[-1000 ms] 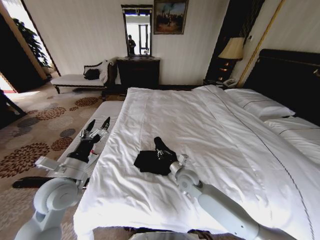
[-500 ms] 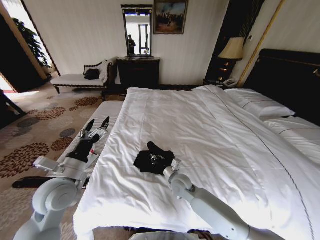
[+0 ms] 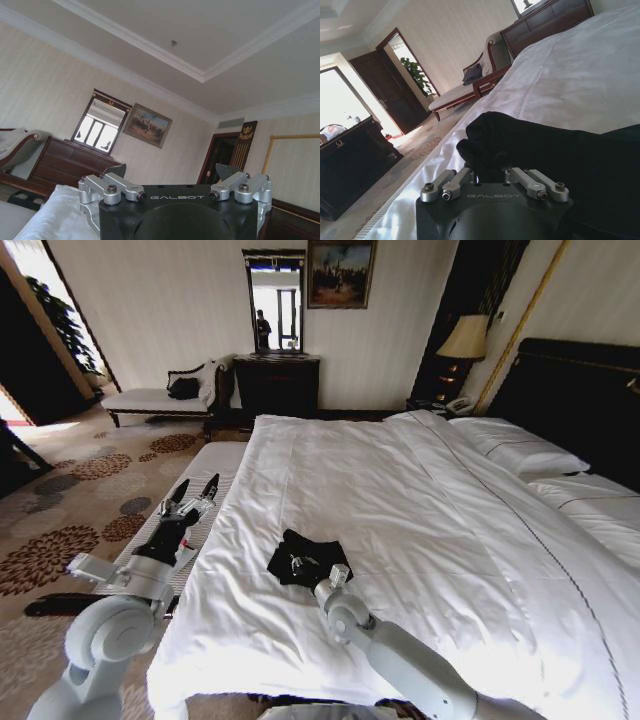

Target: Fold the clothes on the bed.

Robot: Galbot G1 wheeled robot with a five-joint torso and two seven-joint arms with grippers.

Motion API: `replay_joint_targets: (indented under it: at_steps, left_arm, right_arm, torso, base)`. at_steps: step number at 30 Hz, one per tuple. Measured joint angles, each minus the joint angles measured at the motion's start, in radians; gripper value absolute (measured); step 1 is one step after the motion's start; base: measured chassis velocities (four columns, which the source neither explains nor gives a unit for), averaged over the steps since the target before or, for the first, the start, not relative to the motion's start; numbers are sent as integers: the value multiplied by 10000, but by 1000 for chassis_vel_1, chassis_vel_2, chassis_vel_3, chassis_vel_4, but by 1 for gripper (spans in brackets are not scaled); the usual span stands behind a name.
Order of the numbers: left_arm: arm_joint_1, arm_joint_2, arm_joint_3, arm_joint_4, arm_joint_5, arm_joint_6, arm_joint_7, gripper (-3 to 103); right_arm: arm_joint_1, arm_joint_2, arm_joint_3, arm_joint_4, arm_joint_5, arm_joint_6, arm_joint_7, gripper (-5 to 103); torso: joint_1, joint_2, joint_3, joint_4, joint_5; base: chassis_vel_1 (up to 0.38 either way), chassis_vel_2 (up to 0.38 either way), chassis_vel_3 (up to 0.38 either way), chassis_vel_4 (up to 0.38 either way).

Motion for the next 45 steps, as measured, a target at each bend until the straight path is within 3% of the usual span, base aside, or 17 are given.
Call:
replay_joint_targets:
  at_steps: [6, 9, 11, 12, 13, 17, 22, 29, 36, 45]
  left_arm:
    - [14, -2, -3, -4, -14, 41, 1, 100]
    - [14, -37, 39, -2, 46, 42, 1, 100]
    - [14, -41, 40, -2, 57, 42, 1, 100]
    - [20, -48, 40, -2, 72, 42, 1, 100]
    - [30, -51, 38, -2, 79, 42, 3, 100]
    - [58, -50, -14, -8, 93, 39, 4, 100]
    - [52, -40, -45, -16, 94, 36, 4, 100]
    - [65, -90, 6, -2, 201, 33, 8, 100]
    - [137, -111, -12, -17, 226, 26, 13, 100]
    - [160, -194, 13, -31, 298, 12, 20, 100]
  right_arm:
    - [-236, -486, 1, 711, -119, 391, -540, 40]
    - [-301, -700, 182, 896, -140, 721, -811, 56]
    - [-289, -698, 256, 889, -98, 751, -822, 56]
    - [-215, -647, 437, 810, 86, 778, -805, 66]
    - [-136, -570, 573, 703, 264, 798, -728, 66]
    - [77, -442, 888, 524, 669, 867, -618, 83]
    - [30, -694, 893, 1004, 827, 871, -636, 97]
    - [-164, -811, 802, 1153, 762, 866, -612, 100]
    - [437, 97, 1059, -355, 1756, 701, 210, 100]
    - [1054, 1247, 581, -1450, 1919, 598, -10, 100]
  torso:
    - [0, 1, 0, -1, -1]
    - [-1, 0, -1, -2, -1]
    - [0, 0, 0, -2, -1]
    - [0, 0, 0, -2, -1]
    - [0, 1, 0, -2, -1]
    - [0, 0, 0, 2, -1]
    - [0, 0, 0, -2, -2]
    - [-1, 1, -1, -3, -1]
    - [1, 0, 0, 1, -2]
    - [0, 0, 0, 1, -5]
  base:
    - [0, 0, 0, 0]
    - [0, 0, 0, 0]
    - [0, 0, 0, 0]
    - [0, 0, 0, 0]
    - [0, 0, 0, 0]
    - [0, 0, 0, 0]
    - [0, 0, 0, 0]
    - [0, 0, 0, 0]
    - [0, 0, 0, 0]
    - [0, 0, 0, 0]
